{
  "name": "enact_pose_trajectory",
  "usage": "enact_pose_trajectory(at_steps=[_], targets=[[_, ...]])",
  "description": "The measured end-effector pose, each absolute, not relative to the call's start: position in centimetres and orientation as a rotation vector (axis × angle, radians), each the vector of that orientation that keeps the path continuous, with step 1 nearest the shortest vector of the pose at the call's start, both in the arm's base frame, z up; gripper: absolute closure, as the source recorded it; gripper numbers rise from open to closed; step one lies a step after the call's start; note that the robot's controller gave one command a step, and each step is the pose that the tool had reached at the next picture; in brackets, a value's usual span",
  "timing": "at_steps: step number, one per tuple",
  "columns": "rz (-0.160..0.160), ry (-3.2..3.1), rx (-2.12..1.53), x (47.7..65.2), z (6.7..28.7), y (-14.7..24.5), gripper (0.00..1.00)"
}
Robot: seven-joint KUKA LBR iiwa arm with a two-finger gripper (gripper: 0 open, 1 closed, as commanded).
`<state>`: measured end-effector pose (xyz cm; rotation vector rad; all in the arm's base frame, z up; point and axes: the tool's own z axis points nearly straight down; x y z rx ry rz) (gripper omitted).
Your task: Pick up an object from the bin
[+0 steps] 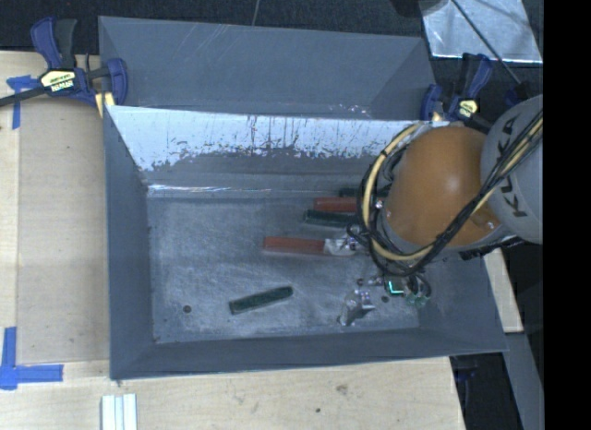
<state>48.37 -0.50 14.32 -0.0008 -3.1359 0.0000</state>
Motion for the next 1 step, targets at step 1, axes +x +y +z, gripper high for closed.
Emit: enact_pose_trajectory(at_steps=[1], targets=[[0.000,-3.144,-0.001,48.58,14.68,-0.50,0.00]])
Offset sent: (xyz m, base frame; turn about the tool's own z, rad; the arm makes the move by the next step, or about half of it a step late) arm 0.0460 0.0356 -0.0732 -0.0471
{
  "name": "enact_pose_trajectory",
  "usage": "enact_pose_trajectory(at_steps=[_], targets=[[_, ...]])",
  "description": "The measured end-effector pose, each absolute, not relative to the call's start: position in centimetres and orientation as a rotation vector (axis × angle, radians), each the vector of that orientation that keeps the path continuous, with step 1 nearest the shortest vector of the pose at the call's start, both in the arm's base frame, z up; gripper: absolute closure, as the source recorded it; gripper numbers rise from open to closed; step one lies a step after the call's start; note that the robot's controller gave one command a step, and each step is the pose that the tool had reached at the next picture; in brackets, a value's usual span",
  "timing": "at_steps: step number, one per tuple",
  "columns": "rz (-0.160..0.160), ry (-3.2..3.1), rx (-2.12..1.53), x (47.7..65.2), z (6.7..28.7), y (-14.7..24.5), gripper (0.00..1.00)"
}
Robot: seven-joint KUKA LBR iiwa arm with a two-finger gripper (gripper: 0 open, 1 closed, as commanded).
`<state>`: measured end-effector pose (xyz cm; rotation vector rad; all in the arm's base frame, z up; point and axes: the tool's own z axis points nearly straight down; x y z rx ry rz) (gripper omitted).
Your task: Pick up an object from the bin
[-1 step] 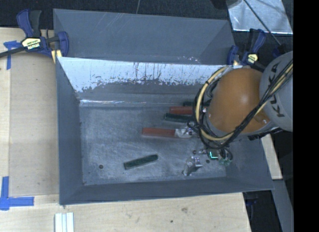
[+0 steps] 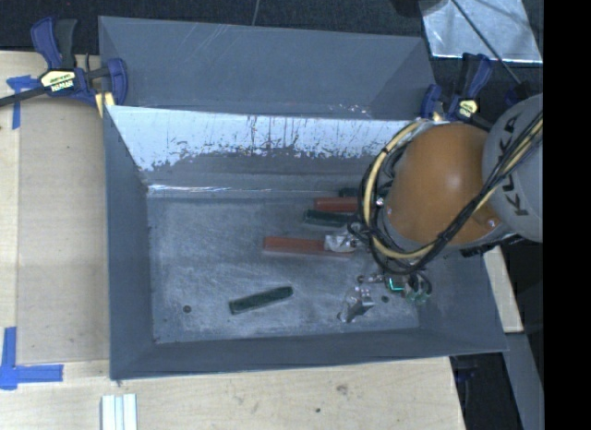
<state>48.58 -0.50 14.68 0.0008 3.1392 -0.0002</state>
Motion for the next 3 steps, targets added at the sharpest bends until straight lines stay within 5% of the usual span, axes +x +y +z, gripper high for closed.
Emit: enact_pose_trajectory(at_steps=[1,2,3], targets=[[-0.001,3.092,-0.065,54.4,8.4,2.9,1.00],[-0.001,3.093,-0.065,54.4,8.4,2.9,1.00],[0.000,3.135,-0.044,55.8,10.9,3.0,1.00]])
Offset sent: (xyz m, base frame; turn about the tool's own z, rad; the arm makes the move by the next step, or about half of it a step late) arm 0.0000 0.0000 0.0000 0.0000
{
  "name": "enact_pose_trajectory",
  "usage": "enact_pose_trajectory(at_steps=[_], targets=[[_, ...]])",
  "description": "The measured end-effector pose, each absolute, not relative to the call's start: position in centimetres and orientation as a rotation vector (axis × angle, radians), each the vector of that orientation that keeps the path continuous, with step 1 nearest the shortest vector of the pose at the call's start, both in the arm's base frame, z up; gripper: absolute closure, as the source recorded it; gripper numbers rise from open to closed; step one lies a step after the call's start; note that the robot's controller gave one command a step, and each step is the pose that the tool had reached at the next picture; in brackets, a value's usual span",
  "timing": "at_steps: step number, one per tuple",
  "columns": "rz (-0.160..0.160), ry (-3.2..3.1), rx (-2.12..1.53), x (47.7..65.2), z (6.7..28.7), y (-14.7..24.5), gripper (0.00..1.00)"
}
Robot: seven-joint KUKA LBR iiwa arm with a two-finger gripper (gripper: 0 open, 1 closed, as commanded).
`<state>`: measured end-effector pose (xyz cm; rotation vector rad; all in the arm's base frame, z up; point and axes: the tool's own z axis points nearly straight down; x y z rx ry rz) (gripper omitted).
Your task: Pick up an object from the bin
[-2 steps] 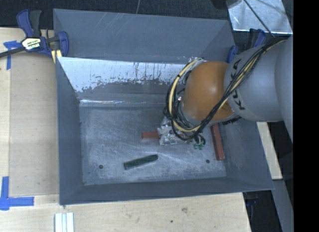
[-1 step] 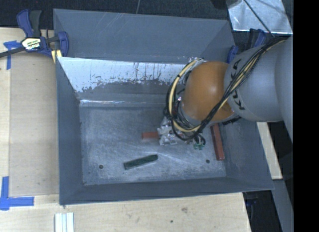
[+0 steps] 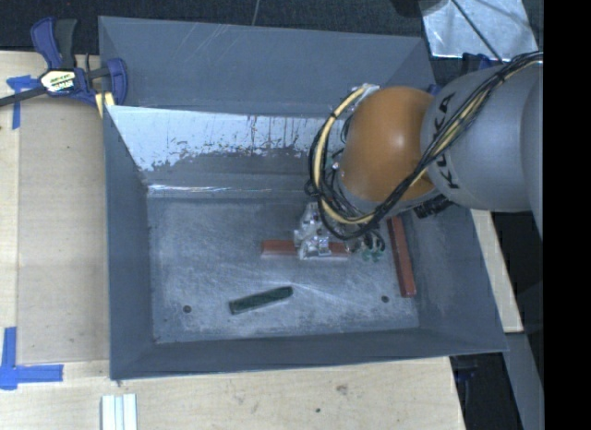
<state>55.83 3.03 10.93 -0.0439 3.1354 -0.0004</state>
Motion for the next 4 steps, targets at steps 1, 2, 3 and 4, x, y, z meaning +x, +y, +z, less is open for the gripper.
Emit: enact_pose_trajectory(at_steps=[1,2,3,4], targets=[[0.001,3.135,0.007,57.5,12.5,2.3,1.00],[0.000,3.136,0.050,58.2,13.3,0.0,0.00],[0.000,3.136,0.049,58.2,13.3,0.1,0.00],[0.000,3.128,-0.248,60.5,7.7,0.3,1.00]])
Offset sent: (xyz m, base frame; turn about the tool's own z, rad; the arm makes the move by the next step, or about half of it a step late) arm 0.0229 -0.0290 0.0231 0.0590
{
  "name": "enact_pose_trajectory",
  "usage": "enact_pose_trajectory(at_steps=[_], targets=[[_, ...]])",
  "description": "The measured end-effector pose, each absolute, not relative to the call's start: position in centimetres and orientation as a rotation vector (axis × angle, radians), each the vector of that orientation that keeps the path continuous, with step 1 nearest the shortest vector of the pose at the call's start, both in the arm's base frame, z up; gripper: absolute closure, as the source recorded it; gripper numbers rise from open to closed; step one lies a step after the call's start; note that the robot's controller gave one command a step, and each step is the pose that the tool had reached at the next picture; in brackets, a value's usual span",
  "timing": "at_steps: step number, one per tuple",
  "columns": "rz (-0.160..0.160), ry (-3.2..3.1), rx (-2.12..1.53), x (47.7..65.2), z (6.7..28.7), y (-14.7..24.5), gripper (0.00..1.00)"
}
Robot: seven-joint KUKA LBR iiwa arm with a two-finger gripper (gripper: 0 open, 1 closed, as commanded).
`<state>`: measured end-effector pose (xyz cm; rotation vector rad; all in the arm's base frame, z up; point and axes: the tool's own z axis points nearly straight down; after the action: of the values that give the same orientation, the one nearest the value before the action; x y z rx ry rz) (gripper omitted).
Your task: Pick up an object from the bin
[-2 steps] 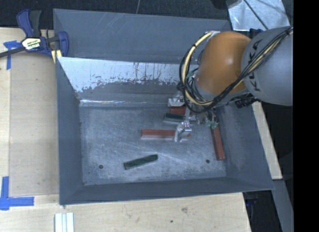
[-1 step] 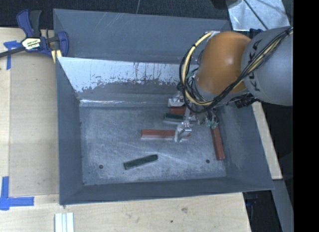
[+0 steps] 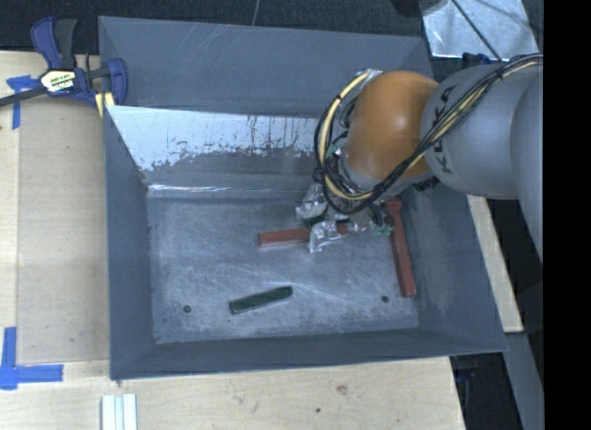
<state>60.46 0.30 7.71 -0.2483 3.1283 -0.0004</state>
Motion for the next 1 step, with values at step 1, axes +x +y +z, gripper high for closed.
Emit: enact_pose_trajectory(at_steps=[1], targets=[[0.000,3.128,-0.248,60.47,7.72,0.30,1.00]])
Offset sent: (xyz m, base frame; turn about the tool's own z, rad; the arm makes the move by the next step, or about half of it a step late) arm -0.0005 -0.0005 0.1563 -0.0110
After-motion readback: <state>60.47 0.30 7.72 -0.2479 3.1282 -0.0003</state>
